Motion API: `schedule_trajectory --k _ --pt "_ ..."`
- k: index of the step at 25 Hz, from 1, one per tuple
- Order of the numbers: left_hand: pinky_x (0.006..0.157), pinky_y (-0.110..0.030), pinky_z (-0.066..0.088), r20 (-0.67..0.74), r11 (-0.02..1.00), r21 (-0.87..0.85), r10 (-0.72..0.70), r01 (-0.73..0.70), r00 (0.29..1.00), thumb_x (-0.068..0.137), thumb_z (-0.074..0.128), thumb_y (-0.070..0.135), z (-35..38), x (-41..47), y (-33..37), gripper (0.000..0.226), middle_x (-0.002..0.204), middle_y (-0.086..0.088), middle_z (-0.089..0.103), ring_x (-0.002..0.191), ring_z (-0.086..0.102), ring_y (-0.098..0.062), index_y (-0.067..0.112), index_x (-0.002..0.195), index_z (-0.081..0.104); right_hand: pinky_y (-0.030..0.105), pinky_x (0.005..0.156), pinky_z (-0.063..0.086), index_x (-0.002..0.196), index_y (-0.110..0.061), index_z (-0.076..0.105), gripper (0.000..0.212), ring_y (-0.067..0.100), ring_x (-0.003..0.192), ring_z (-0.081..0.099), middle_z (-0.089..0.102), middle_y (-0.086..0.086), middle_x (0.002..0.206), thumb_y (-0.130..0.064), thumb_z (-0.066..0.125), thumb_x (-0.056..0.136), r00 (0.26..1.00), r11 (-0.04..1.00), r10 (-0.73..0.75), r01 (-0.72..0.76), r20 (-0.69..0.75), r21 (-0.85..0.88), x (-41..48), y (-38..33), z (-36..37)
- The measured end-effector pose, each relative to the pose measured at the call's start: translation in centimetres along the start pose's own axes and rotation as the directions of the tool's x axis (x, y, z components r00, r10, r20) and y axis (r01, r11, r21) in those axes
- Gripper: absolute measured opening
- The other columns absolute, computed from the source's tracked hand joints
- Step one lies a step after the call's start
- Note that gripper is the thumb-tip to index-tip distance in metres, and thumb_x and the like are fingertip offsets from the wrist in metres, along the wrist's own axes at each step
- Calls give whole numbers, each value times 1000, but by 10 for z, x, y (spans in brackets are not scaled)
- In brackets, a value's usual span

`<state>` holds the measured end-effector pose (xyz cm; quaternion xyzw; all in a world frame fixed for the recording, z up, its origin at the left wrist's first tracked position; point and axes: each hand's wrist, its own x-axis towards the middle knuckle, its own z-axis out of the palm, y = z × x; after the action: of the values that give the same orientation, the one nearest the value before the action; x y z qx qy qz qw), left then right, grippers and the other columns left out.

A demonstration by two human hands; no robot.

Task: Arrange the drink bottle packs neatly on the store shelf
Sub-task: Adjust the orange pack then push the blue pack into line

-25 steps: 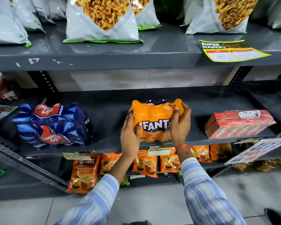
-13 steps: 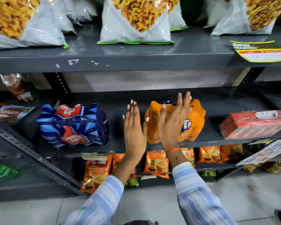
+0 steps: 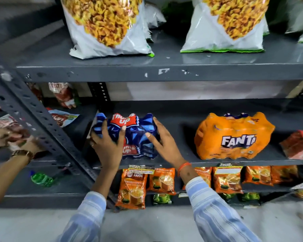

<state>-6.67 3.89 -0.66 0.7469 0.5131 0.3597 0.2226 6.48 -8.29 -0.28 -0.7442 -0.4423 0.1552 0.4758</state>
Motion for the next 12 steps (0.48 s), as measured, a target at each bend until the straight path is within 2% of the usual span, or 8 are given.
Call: schedule_trajectory --k 5,8,12 --pt "99 -57 39 69 1000 2 -12 12 998 82 54 58 4 -15 9 70 140 -27 33 123 35 -50 21 140 39 42 114 35 145 -20 30 60 15 137 38 38 4 150 -29 55 91 998 997 34 -37 44 73 -1 7 -22" --pt "96 -59 44 66 1000 6 -22 22 998 82 54 59 9 -25 17 69 142 -24 33 123 36 -49 24 139 39 45 108 43 145 -25 29 58 16 134 43 40 3 149 -30 54 92 996 985 64 -73 63 154 -6 14 -31" --pt "91 -60 47 52 1000 10 -13 13 999 82 53 61 12 -33 22 68 143 -23 34 122 37 -48 26 138 40 45 104 47 144 -29 28 58 15 132 46 42 2 147 -32 52 92 997 982 50 -59 55 177 -10 19 -36"
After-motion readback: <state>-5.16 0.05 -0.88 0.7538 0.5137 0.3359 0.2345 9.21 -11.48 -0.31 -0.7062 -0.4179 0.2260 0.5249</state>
